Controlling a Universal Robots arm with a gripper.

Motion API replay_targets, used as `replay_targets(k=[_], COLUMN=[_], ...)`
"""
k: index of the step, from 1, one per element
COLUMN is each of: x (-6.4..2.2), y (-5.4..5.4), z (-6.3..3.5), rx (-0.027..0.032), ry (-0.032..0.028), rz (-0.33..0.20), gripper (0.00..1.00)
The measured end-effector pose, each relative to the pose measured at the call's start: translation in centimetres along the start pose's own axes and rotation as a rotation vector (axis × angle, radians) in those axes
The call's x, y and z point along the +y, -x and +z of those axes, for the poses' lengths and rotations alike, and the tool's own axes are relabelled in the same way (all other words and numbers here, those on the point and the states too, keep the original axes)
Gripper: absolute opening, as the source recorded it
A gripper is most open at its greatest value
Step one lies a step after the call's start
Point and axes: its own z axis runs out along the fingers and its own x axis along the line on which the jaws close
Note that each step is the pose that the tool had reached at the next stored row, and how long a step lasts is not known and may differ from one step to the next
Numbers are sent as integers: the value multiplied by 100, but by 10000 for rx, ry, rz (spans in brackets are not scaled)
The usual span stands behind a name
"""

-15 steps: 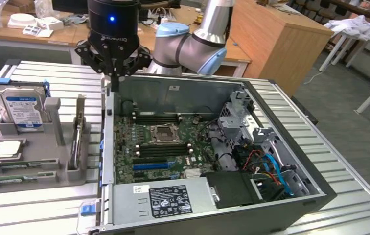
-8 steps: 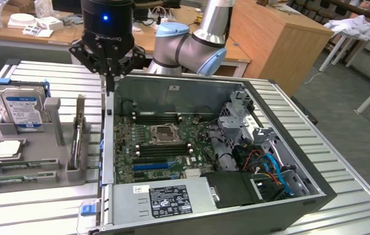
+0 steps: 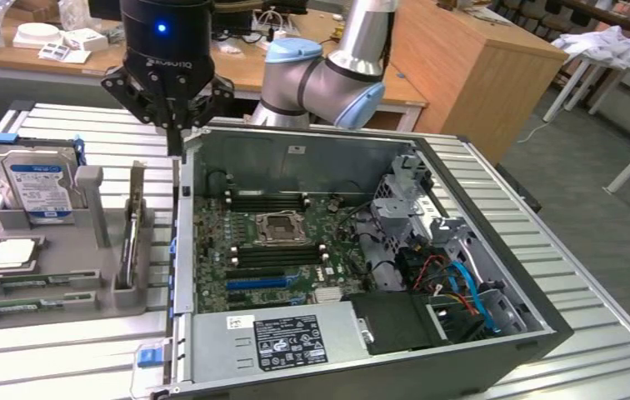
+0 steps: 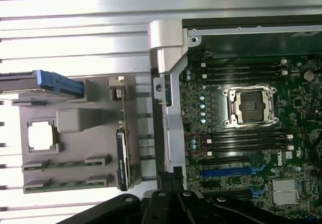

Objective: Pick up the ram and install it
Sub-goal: 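Reach for the ram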

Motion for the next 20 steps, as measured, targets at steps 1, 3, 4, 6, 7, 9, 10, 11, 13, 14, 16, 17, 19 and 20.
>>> replay_targets(k=[1,3,4,6,7,9,10,11,13,14,16,17,19,20], x=[-1,-4,-5,-7,-9,-12,-13,-15,-18,-19,-22,-23,-26,-28], y=[-17,-49,-65,-101,-119,-160,-180,-199,-236,-256,-294,-313,-352,-372], z=[0,0,0,0,-1,0,0,0,0,0,1,1,2,2], rx=[1,0,0,0,0,0,1,1,1,1,0,0,0,0], ry=[0,0,0,1,0,0,0,0,-1,-1,0,0,0,0], rz=[0,0,0,1,0,-1,-1,-1,0,0,0,1,-1,0], gripper=[11,11,11,11,11,11,11,11,11,11,11,11,11,11])
